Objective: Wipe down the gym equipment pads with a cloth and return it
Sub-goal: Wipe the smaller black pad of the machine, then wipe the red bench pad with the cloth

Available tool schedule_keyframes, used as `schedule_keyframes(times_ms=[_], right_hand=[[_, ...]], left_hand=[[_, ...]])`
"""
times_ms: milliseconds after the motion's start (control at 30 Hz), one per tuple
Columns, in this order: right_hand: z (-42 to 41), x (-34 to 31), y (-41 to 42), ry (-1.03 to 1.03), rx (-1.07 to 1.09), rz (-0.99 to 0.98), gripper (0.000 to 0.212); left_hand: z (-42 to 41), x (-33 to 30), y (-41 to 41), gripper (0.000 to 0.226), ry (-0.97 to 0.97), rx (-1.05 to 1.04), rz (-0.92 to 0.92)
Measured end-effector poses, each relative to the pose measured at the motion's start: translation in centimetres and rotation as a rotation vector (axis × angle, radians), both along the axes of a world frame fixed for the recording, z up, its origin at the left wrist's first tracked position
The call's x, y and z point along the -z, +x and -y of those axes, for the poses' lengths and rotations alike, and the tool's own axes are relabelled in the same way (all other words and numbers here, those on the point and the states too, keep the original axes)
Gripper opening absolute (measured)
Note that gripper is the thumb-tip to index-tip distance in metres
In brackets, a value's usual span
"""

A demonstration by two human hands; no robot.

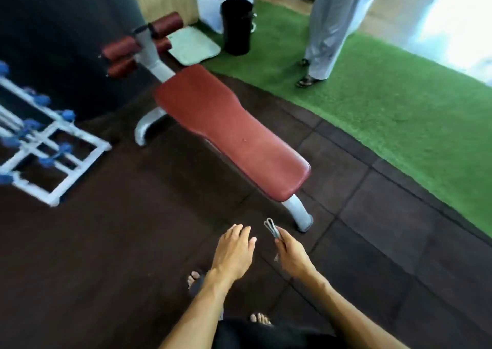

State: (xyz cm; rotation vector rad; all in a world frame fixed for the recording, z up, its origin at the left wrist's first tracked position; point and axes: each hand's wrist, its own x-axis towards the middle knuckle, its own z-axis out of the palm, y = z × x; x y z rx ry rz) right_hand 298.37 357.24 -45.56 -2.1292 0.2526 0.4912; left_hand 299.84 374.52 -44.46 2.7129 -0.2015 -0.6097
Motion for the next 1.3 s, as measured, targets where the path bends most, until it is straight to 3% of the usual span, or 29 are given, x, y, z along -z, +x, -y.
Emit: schedule_keyframes(times_ms=[400,500,633,933,1200,1300], right_hand=[[-2.4,4.5,10.4,0.090,0.694,-0.075,0.034],[-2.9,5.9,12.8,0.061,0.778,-0.085,0.036],[-1.9,9.9,17.3,0.071,0.851,-0.057,0.038],[1.7,20.9,27.3,0.111,0.894,0.022,0.038],[5.4,33.8,36.3,-0.217,0.883,0.123,0.053],[3.8,36.4,42.1,-0.494,0.886,0.133,0.057]], left_hand=[[-3.3,2.9,22.3,0.049,0.054,0.476,-0.028],[-2.6,4.7,26.5,0.049,0.055,0.540,-0.022],[-0.7,8.2,31.8,0.068,0.041,0.575,0.051],[3.0,19.8,43.5,0.054,0.037,0.621,0.182],[4.2,30.3,54.5,0.054,0.001,0.623,0.313],[3.7,33.0,56.8,0.054,-0.023,0.622,0.351]])
